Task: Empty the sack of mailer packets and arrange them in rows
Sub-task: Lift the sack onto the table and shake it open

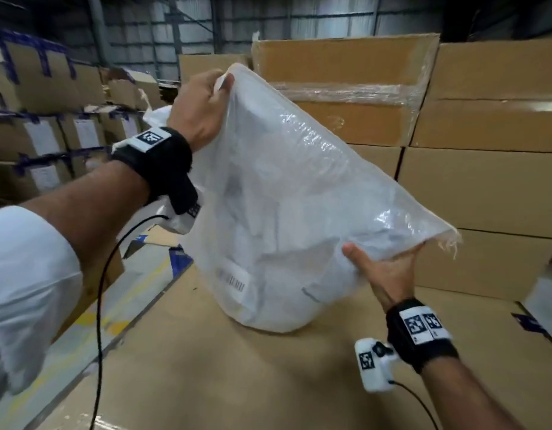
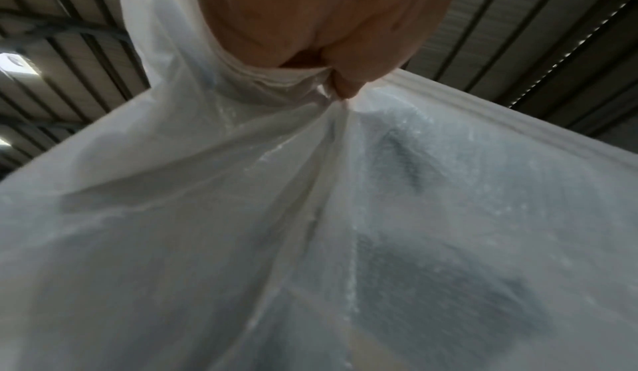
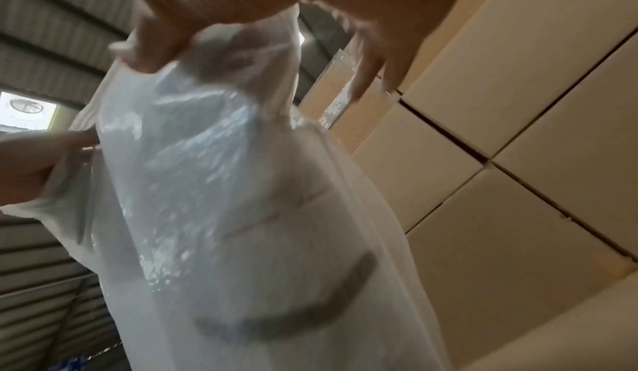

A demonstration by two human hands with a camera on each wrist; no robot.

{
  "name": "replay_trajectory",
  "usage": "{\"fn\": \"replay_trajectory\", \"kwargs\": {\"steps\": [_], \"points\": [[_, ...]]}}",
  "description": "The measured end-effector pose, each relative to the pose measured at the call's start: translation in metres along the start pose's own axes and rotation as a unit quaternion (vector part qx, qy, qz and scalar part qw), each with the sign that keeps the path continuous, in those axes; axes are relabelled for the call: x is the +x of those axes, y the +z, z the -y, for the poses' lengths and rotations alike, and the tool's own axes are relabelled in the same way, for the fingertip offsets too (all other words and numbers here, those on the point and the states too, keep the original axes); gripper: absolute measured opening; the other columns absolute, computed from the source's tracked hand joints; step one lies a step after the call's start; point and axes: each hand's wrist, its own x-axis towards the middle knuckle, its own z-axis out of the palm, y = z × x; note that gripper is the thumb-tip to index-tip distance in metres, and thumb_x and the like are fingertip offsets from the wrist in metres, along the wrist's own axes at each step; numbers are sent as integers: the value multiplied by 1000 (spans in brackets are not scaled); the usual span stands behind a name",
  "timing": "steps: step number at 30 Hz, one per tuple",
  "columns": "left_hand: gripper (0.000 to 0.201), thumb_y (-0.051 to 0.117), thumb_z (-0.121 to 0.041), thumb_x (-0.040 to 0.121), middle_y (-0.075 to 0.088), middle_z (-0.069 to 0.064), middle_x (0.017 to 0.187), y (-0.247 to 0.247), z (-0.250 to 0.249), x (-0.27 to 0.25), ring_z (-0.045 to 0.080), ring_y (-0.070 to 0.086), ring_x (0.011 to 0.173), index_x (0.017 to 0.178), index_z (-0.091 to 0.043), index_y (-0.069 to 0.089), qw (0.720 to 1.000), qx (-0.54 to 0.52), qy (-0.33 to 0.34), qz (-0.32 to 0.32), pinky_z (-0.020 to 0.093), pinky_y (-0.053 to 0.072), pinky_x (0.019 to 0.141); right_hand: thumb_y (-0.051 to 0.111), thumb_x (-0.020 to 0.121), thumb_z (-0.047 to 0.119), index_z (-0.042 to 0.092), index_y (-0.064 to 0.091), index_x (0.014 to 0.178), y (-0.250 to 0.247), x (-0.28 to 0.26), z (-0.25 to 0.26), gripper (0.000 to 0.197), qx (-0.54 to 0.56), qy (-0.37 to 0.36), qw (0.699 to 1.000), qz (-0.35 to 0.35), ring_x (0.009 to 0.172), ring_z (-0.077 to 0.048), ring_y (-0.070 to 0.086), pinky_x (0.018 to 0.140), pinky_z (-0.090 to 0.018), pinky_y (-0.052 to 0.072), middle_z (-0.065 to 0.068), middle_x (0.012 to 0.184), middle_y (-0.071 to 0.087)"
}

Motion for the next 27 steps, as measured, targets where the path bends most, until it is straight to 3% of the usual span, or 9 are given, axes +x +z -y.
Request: {"fn": "replay_trajectory", "kwargs": {"steps": [2,4,7,10,12,14,19,23,27], "points": [[34,35,-36,104,60,2,93,2,8,3,17,50,85,90,-15,56,1000,4,4,-17,25,30,71,97,39,58,23,67,124,11,1,3,97,-17,16,995,100,113,-7,67,102,-34,53,8,119,73],[40,34,-38,104,64,3,100,0,15,7,19,55,90,98,-12,63,999,14,4,-30,24,32,74,97,55,42,26,72,117,18,3,18,69,-31,0,989,147,106,-4,70,99,-37,56,13,111,75],[37,34,-36,104,54,-8,77,-20,14,26,8,48,70,75,-25,52,998,26,-6,-48,22,27,66,90,73,28,24,68,123,19,17,66,55,-6,-108,986,129,111,-2,67,99,-29,55,13,117,73],[33,41,-42,98,48,-10,72,-49,14,57,6,45,71,69,-28,42,995,-4,12,-103,23,30,67,93,69,23,19,73,107,14,46,120,43,54,-197,978,36,103,-6,72,86,-22,58,10,107,77],[23,49,-45,94,56,-9,76,-61,17,65,5,52,73,76,-30,51,993,-6,58,-102,22,39,72,96,65,25,15,73,100,14,73,136,42,63,-212,975,-27,98,-13,74,85,-32,60,4,103,78],[28,58,-48,90,69,-2,105,-56,31,56,12,63,99,104,-25,66,995,33,83,-49,30,48,91,98,57,43,10,70,105,17,91,130,65,26,-182,981,-66,97,-16,74,88,-42,61,0,103,77],[56,71,-44,82,57,3,137,-17,68,-28,20,51,127,133,-25,57,993,45,102,47,41,39,111,93,55,62,13,65,114,17,94,88,82,-30,-121,990,-67,100,-20,72,89,-47,59,-2,108,74],[95,72,-63,70,23,10,158,-2,84,-74,26,23,146,146,-20,35,991,97,11,-91,43,20,120,92,70,36,14,63,117,10,82,91,60,-1,-140,989,-44,104,-15,72,95,-44,57,0,113,75],[120,81,-75,54,30,10,145,22,106,-126,18,28,135,144,-14,30,961,-68,-173,-205,26,23,116,89,76,24,20,65,107,-7,67,91,39,9,-147,988,-53,103,-14,73,95,-42,57,-1,111,76]]}}
